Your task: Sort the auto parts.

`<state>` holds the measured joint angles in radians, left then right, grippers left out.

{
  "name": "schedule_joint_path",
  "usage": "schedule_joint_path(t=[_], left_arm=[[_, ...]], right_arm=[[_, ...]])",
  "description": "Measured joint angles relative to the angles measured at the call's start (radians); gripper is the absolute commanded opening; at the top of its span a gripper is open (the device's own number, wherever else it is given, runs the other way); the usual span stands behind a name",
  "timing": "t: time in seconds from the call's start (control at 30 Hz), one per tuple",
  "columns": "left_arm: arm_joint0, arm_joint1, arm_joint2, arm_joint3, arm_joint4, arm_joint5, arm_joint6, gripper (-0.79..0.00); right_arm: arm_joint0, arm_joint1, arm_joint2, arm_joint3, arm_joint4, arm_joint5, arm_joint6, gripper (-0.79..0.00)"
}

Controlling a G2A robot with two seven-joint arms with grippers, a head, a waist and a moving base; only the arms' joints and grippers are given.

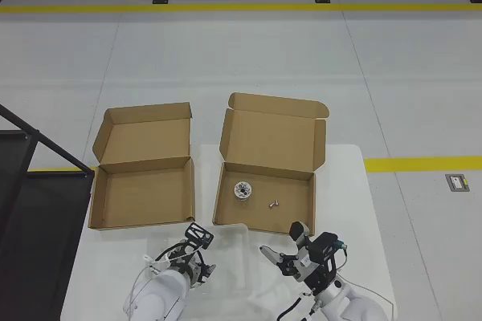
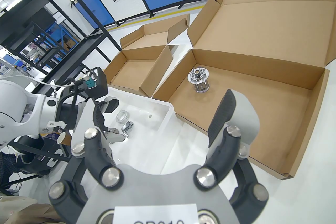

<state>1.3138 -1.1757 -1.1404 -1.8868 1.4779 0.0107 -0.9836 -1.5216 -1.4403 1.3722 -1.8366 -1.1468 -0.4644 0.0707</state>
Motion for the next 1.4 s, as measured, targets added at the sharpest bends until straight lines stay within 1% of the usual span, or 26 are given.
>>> schedule_joint_path(t=[0.03,0.13,0.2,0.23,0.3,0.33,0.43,0.6,0.67,0.73,0.8,0.9,0.93,0.97,1.4], left_arm=[[-0.016,-0.006,0.015,0.017,-0.002,0.033,-0.010,0.000],[-0.054,-0.018,0.040,0.059,-0.023,0.079,-0.040,-0.012],[-0.071,-0.024,0.049,0.081,-0.021,0.106,-0.051,-0.058],[-0.079,-0.028,0.056,0.095,-0.011,0.128,-0.052,-0.058],[-0.088,-0.034,0.067,0.115,0.005,0.160,-0.052,-0.062],[-0.092,-0.037,0.073,0.127,0.014,0.180,-0.052,-0.089],[-0.102,-0.045,0.083,0.151,0.020,0.206,-0.056,-0.126],[-0.113,-0.053,0.088,0.180,0.023,0.217,-0.060,-0.160],[-0.117,-0.057,0.088,0.189,0.025,0.221,-0.059,-0.197],[-0.119,-0.060,0.089,0.196,0.026,0.221,-0.055,-0.277],[-0.120,-0.063,0.090,0.201,0.028,0.219,-0.053,-0.329],[-0.122,-0.067,0.090,0.209,0.035,0.222,-0.051,-0.363],[-0.124,-0.068,0.090,0.212,0.037,0.224,-0.053,-0.400],[-0.125,-0.070,0.090,0.214,0.039,0.225,-0.054,-0.416],[-0.142,-0.088,0.095,0.245,0.082,0.239,-0.096,-0.440]], right_arm=[[0.000,0.000,0.000,0.000,0.000,0.000,0.000,0.000],[0.000,0.000,0.000,0.000,0.000,0.000,0.000,0.000],[0.000,0.000,0.000,0.000,0.000,0.000,0.000,0.000],[0.000,0.000,0.000,0.000,0.000,0.000,0.000,0.000],[0.000,0.000,0.000,0.000,0.000,0.000,0.000,0.000],[0.000,0.000,0.000,0.000,0.000,0.000,0.000,0.000],[0.000,0.000,0.000,0.000,0.000,0.000,0.000,0.000],[0.000,0.000,0.000,0.000,0.000,0.000,0.000,0.000],[0.000,0.000,0.000,0.000,0.000,0.000,0.000,0.000],[0.000,0.000,0.000,0.000,0.000,0.000,0.000,0.000],[0.000,0.000,0.000,0.000,0.000,0.000,0.000,0.000],[0.000,0.000,0.000,0.000,0.000,0.000,0.000,0.000],[0.000,0.000,0.000,0.000,0.000,0.000,0.000,0.000],[0.000,0.000,0.000,0.000,0.000,0.000,0.000,0.000],[0.000,0.000,0.000,0.000,0.000,0.000,0.000,0.000]])
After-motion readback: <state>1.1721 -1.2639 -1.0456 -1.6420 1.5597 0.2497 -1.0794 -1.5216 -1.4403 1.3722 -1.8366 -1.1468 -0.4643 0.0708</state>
